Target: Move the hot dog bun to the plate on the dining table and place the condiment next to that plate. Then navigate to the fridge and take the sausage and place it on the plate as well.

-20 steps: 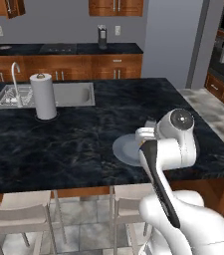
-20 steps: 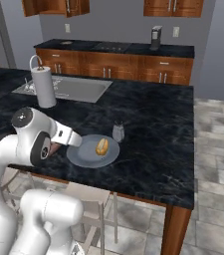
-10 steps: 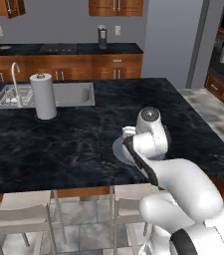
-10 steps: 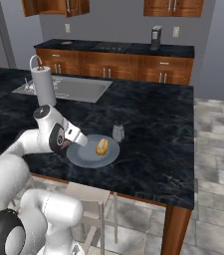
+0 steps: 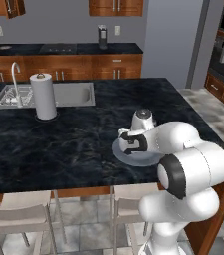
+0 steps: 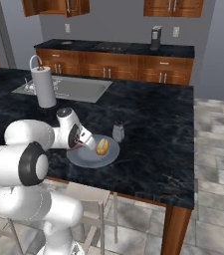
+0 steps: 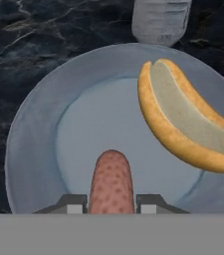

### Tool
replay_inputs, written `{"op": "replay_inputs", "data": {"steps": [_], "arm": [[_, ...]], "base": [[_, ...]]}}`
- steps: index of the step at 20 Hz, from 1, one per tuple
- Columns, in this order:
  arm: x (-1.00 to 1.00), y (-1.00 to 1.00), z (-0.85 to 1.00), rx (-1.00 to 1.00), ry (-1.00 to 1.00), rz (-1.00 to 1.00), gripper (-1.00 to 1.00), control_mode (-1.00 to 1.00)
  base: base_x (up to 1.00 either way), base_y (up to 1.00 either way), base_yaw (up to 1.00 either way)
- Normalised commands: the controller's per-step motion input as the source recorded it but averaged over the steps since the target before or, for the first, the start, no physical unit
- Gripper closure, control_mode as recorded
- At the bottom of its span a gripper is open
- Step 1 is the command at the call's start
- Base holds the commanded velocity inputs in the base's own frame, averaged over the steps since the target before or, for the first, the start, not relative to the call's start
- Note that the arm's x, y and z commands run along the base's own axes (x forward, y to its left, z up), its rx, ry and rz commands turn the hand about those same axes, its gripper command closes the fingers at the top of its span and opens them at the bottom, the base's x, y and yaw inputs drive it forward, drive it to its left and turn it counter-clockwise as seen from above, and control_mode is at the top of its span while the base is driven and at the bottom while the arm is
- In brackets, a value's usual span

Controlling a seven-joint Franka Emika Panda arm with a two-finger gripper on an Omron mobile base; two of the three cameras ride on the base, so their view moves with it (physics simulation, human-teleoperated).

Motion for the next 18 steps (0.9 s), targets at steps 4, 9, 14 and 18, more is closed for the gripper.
{"op": "replay_inputs", "data": {"steps": [4, 9, 14, 18], "arm": [[0.2, 0.0, -0.21, 0.0, 0.0, -0.05, 1.0, -1.0], [0.14, 0.0, -0.32, 0.01, 0.0, -0.05, 1.0, -1.0], [0.13, 0.0, -0.14, 0.01, 0.0, -0.05, -1.0, -1.0], [0.12, -0.04, 0.06, 0.0, -0.03, -0.03, -1.0, -1.0]], "base": [[0.0, 0.0, 0.0], [0.0, 0.0, 0.0], [0.0, 0.0, 0.0], [0.0, 0.0, 0.0]]}}
